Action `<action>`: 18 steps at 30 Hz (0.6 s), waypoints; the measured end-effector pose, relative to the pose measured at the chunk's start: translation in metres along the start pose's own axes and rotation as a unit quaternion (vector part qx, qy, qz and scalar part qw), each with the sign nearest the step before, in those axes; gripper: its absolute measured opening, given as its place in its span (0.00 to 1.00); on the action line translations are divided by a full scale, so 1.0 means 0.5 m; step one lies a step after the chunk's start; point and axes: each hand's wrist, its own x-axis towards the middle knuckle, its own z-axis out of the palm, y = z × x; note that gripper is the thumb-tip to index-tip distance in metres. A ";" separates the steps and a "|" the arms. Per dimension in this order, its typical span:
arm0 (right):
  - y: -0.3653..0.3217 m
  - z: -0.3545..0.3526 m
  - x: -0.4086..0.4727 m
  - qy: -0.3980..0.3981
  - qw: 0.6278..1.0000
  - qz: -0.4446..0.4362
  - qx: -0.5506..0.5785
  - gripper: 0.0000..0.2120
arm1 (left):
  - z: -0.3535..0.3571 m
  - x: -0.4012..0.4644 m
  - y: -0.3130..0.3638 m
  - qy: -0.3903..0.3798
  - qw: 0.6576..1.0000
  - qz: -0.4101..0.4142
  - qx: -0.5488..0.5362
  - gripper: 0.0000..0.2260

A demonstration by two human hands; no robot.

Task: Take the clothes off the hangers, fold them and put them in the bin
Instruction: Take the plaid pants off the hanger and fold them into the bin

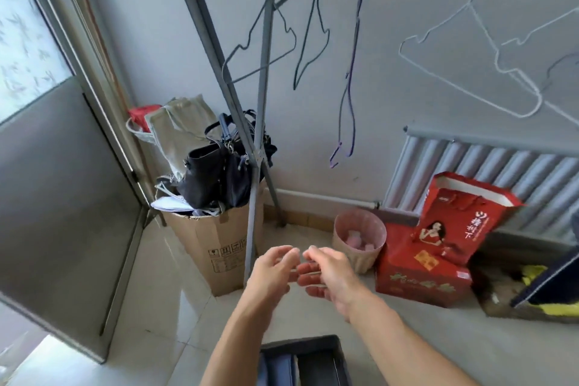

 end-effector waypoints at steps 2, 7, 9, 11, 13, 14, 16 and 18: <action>-0.022 -0.038 -0.026 0.013 1.000 -0.014 0.014 0.12 | 0.026 -0.012 0.035 -0.014 1.000 0.023 0.015 0.07; -0.053 -0.160 -0.074 0.049 0.996 -0.036 0.059 0.08 | 0.113 -0.039 0.088 -0.051 0.996 0.047 0.047 0.04; -0.057 -0.228 -0.099 0.075 0.994 -0.046 0.072 0.06 | 0.168 -0.054 0.106 -0.076 0.994 0.055 0.053 0.04; -0.057 -0.295 -0.128 0.099 0.990 -0.050 0.084 0.06 | 0.228 -0.072 0.120 -0.101 0.992 0.059 0.054 0.05; -0.052 -0.363 -0.160 0.122 0.986 -0.054 0.095 0.06 | 0.294 -0.092 0.134 -0.124 0.989 0.058 0.048 0.06; -0.049 -0.401 -0.177 0.135 0.984 -0.055 0.099 0.07 | 0.332 -0.104 0.142 -0.137 0.987 0.063 0.048 0.06; -0.044 -0.461 -0.202 0.155 0.981 -0.055 0.103 0.09 | 0.393 -0.125 0.156 -0.160 0.984 0.071 0.041 0.07; -0.033 -0.544 -0.242 0.180 0.975 -0.060 0.114 0.10 | 0.480 -0.161 0.177 -0.187 0.979 0.081 0.032 0.07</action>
